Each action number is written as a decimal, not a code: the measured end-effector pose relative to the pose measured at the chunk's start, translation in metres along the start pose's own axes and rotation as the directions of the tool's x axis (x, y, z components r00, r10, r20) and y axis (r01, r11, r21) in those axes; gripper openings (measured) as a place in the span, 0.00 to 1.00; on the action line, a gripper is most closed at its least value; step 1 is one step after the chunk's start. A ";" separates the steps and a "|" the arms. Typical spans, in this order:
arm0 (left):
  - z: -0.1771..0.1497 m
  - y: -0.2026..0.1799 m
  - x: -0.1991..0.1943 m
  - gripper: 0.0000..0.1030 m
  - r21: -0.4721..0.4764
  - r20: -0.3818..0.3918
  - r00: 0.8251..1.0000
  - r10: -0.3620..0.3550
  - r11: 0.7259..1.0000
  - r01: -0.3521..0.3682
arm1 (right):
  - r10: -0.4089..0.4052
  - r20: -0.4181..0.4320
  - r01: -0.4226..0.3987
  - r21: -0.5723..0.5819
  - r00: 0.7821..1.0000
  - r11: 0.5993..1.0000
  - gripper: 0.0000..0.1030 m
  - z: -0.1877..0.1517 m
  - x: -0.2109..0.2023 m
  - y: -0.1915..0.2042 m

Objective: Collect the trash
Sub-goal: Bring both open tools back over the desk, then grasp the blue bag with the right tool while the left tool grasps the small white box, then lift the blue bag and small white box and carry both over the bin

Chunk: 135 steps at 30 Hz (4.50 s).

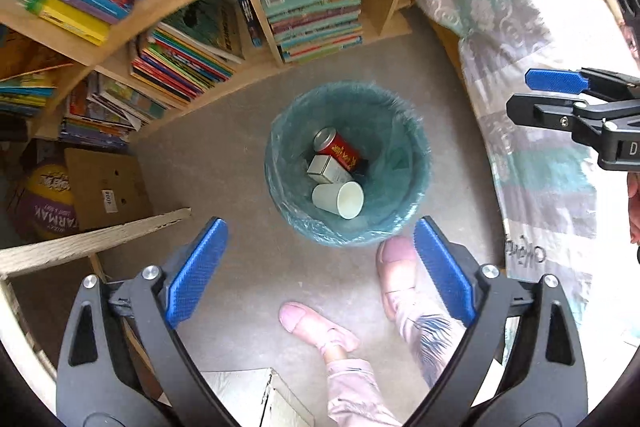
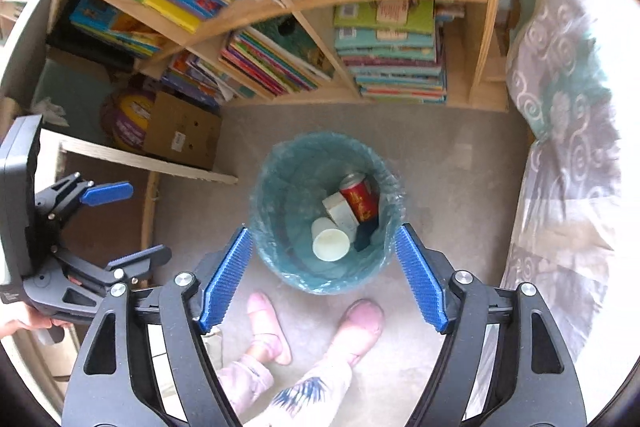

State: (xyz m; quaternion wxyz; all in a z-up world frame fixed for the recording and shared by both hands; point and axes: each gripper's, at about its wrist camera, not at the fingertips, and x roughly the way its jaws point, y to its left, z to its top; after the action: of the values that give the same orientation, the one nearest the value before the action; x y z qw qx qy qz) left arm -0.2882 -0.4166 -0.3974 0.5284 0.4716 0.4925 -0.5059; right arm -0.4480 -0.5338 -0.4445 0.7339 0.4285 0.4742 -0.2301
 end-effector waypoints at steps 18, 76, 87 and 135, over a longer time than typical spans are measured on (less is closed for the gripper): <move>-0.039 0.021 -0.214 0.93 -0.087 0.132 0.983 0.125 0.990 -0.114 | -0.001 0.089 0.022 -0.232 0.996 0.972 0.77 0.012 -0.169 0.116; -0.341 0.250 -0.368 0.93 -0.770 0.040 0.880 0.473 0.576 -0.274 | 0.227 -0.189 -0.277 -0.842 0.955 0.463 0.87 0.020 -0.177 0.535; -0.391 0.305 -0.369 0.93 -0.810 -0.043 0.860 0.508 0.487 -0.327 | 0.184 -0.208 -0.266 -0.881 0.961 0.392 0.87 0.031 -0.137 0.591; -0.462 0.460 -0.327 0.45 -0.880 -0.137 0.867 0.479 0.343 -0.329 | 0.044 -0.132 -0.139 -0.957 0.990 0.254 0.36 0.061 -0.012 0.711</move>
State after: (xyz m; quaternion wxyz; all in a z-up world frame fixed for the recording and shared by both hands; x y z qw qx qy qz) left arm 0.1499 0.0862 -0.1040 0.8360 0.1972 0.5083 -0.0618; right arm 0.1062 -0.2119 -0.1307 0.8358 -0.0709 0.5187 0.1655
